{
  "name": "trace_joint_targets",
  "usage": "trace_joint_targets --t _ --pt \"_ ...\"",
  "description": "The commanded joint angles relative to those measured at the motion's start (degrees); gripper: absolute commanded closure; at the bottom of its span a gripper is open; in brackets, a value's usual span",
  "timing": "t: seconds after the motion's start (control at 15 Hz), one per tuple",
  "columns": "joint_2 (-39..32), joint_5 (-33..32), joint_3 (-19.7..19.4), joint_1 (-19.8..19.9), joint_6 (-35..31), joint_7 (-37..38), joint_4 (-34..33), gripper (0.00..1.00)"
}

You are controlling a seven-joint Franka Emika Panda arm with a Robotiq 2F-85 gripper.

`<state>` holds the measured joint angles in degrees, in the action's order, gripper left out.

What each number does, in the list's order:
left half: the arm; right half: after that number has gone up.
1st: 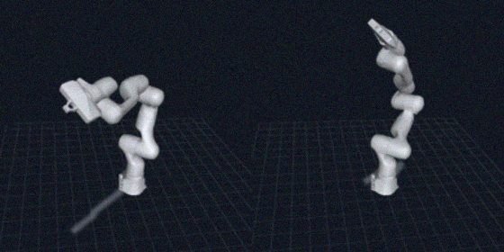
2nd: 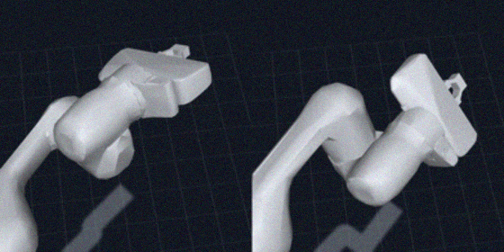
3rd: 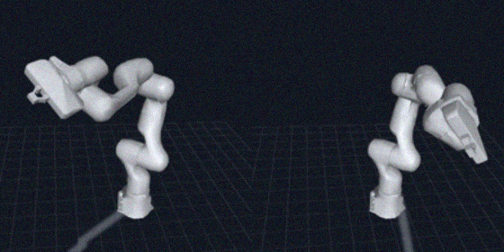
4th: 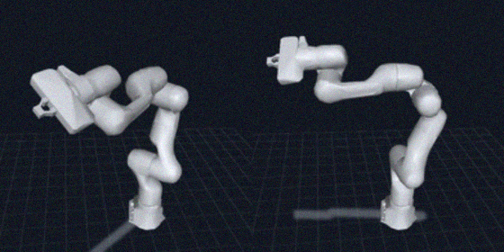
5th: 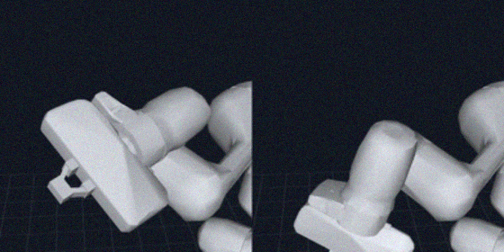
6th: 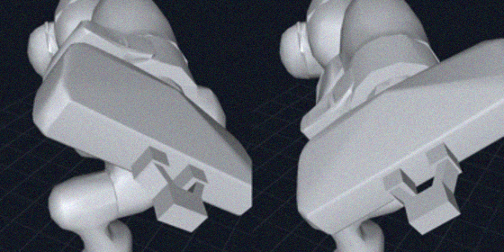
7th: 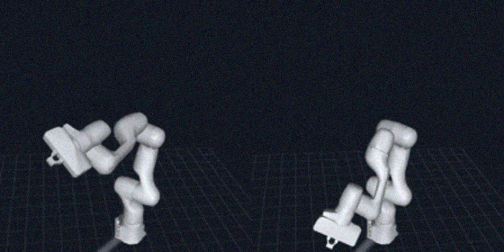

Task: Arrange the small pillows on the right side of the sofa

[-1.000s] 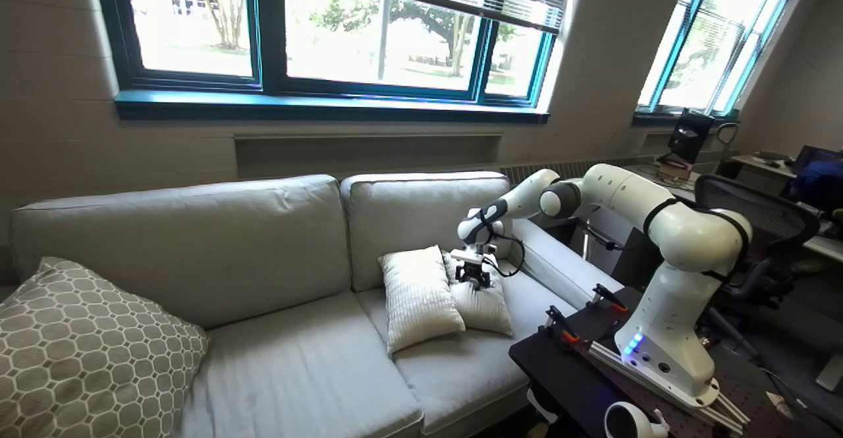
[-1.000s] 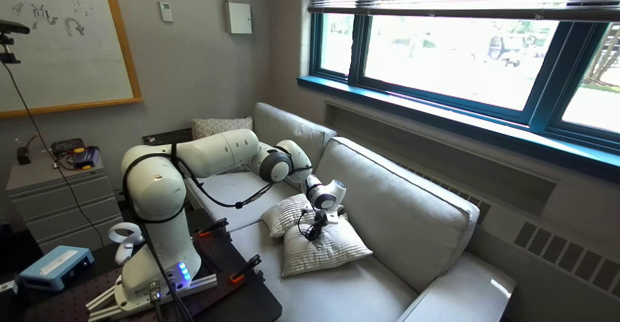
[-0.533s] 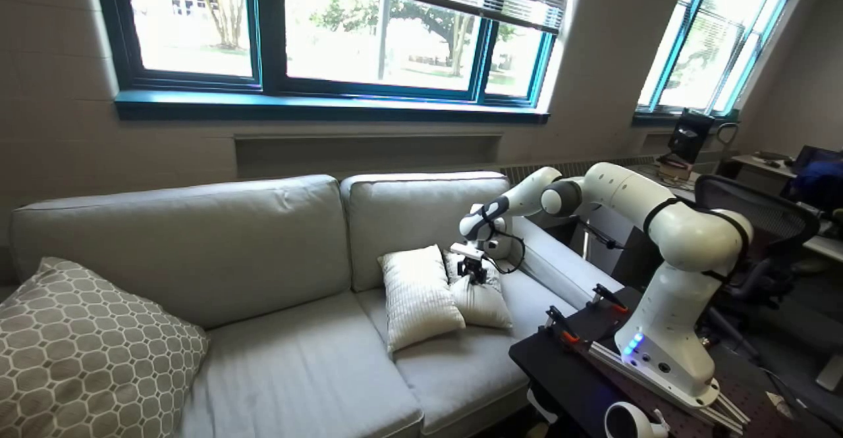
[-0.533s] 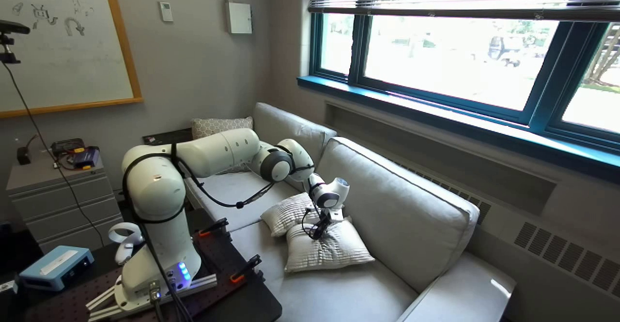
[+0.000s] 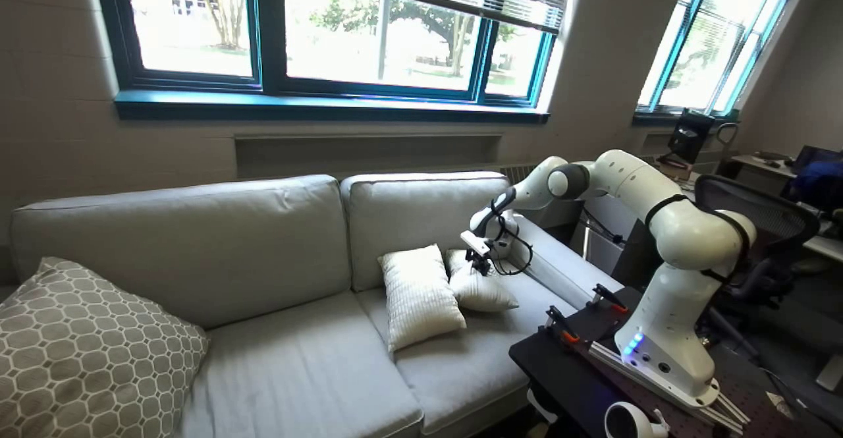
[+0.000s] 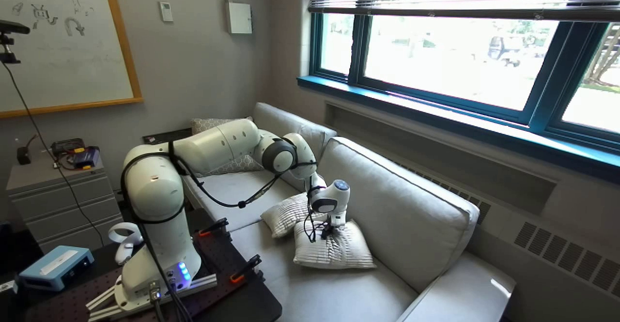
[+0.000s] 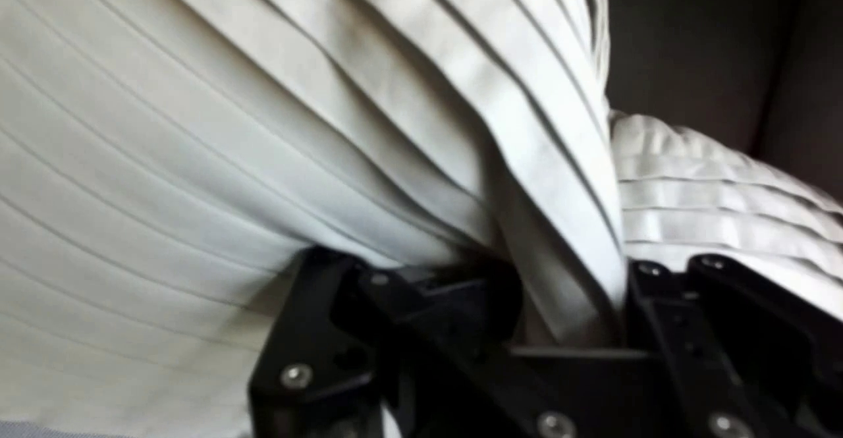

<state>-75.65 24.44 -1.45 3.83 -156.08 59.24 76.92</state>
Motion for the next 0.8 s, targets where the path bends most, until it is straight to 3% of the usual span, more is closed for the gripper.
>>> trace_joint_targets --t 0.0,0.27,0.47,0.53,0.6,0.73 --pt "9.0 7.6 3.4 1.9 -13.2 -0.9 14.4 1.0" --pt "14.6 16.1 11.8 5.7 -31.8 -2.5 26.3 1.0" --pt "17.4 17.5 22.8 14.1 -47.7 -0.7 35.6 1.0" --pt "19.5 17.9 16.8 9.4 -42.0 5.8 32.7 1.0" --pt "20.9 16.9 18.7 11.8 -43.8 8.3 36.0 1.0" --pt "24.1 16.9 19.1 13.9 -42.9 13.2 38.4 1.0"
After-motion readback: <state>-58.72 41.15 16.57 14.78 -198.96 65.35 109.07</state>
